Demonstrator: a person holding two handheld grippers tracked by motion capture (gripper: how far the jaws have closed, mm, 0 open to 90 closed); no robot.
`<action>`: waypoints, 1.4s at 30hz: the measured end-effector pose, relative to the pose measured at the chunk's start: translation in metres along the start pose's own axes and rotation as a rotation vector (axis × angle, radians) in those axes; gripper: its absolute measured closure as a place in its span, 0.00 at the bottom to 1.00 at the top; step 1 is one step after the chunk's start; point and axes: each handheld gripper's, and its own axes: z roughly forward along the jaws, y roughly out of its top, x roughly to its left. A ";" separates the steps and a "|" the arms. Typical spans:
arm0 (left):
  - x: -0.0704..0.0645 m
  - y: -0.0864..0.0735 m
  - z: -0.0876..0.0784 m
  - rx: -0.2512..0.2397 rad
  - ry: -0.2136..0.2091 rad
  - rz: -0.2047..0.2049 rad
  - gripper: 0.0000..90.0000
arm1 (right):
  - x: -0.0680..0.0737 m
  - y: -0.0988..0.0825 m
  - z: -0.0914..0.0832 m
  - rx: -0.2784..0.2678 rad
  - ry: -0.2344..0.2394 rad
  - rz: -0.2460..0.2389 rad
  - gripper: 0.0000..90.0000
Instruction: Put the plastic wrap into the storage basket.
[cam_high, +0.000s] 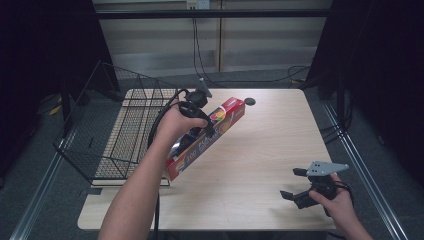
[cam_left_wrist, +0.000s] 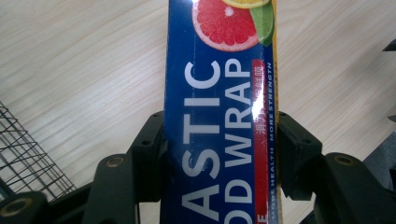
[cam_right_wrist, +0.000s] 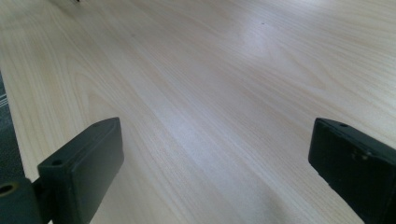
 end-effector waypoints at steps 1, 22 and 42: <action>0.000 0.000 -0.001 -0.003 0.001 -0.004 0.50 | 0.000 0.000 0.000 0.002 -0.002 0.002 0.03; 0.007 0.001 -0.037 -0.026 0.025 -0.045 0.50 | 0.002 0.000 0.000 0.005 -0.002 0.005 0.03; 0.014 -0.001 -0.062 -0.034 0.040 -0.073 0.50 | 0.001 0.000 0.000 0.006 0.001 0.005 0.03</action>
